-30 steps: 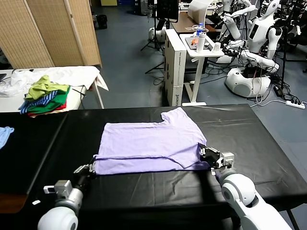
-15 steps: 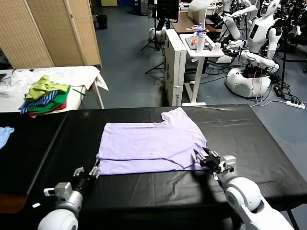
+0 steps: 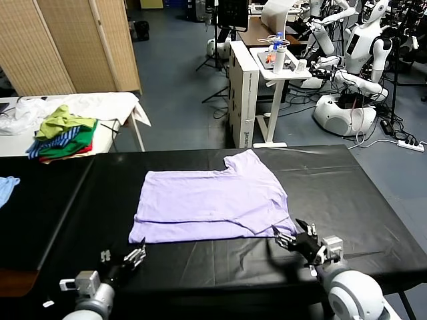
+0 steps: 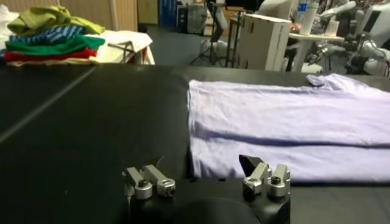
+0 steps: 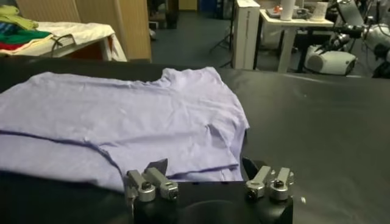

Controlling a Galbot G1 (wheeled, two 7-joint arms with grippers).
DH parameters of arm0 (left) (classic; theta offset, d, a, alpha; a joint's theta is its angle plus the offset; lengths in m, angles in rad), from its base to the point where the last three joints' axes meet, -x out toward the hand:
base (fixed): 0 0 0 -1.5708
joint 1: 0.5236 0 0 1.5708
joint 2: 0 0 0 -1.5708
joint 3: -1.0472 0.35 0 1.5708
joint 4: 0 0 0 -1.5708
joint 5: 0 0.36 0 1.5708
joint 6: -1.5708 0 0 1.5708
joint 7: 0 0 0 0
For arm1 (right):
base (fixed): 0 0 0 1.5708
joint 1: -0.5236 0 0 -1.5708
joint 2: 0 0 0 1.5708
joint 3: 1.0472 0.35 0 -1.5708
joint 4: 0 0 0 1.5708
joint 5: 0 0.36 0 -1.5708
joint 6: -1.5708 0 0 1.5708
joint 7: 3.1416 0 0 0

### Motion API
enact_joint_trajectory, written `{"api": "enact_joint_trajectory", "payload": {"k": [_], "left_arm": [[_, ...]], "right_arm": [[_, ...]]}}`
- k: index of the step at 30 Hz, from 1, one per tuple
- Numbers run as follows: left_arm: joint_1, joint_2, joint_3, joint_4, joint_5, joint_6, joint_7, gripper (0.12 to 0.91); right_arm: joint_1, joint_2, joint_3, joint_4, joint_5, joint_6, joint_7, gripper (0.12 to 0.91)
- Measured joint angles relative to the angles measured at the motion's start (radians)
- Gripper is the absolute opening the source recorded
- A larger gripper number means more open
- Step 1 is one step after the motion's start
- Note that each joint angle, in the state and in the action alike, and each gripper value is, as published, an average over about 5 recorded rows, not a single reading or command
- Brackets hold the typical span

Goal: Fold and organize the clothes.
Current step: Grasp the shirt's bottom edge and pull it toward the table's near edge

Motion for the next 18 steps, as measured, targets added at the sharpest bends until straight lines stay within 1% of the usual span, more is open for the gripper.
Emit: {"api": "enact_joint_trajectory", "payload": {"k": [5,9,11,12,15,18], "left_arm": [[0.000,0.001,0.000,0.002,-0.001,-0.001,0.001,0.891],[-0.003,0.005,0.000,0.008,-0.002,-0.002,0.001,0.824],[-0.004,0.006,-0.001,0.012,-0.002,-0.003,0.002,0.779],[-0.004,0.007,-0.001,0.014,-0.003,-0.004,0.002,0.758],[-0.006,0.010,-0.002,0.019,-0.004,-0.005,0.003,0.673],[-0.011,0.014,-0.002,0.024,-0.007,-0.005,0.004,0.559]], "right_arm": [[-0.017,0.005,0.013,-0.003,0.001,0.007,-0.006,0.694],[-0.012,0.010,0.008,-0.015,-0.001,0.011,-0.009,0.607],[-0.005,0.013,0.002,-0.023,-0.002,0.011,-0.009,0.553],[-0.001,0.014,-0.001,-0.027,-0.003,0.011,-0.009,0.512],[0.009,0.018,-0.009,-0.038,-0.005,0.012,-0.011,0.420],[0.011,0.019,-0.012,-0.041,-0.007,0.012,-0.011,0.357]]}}
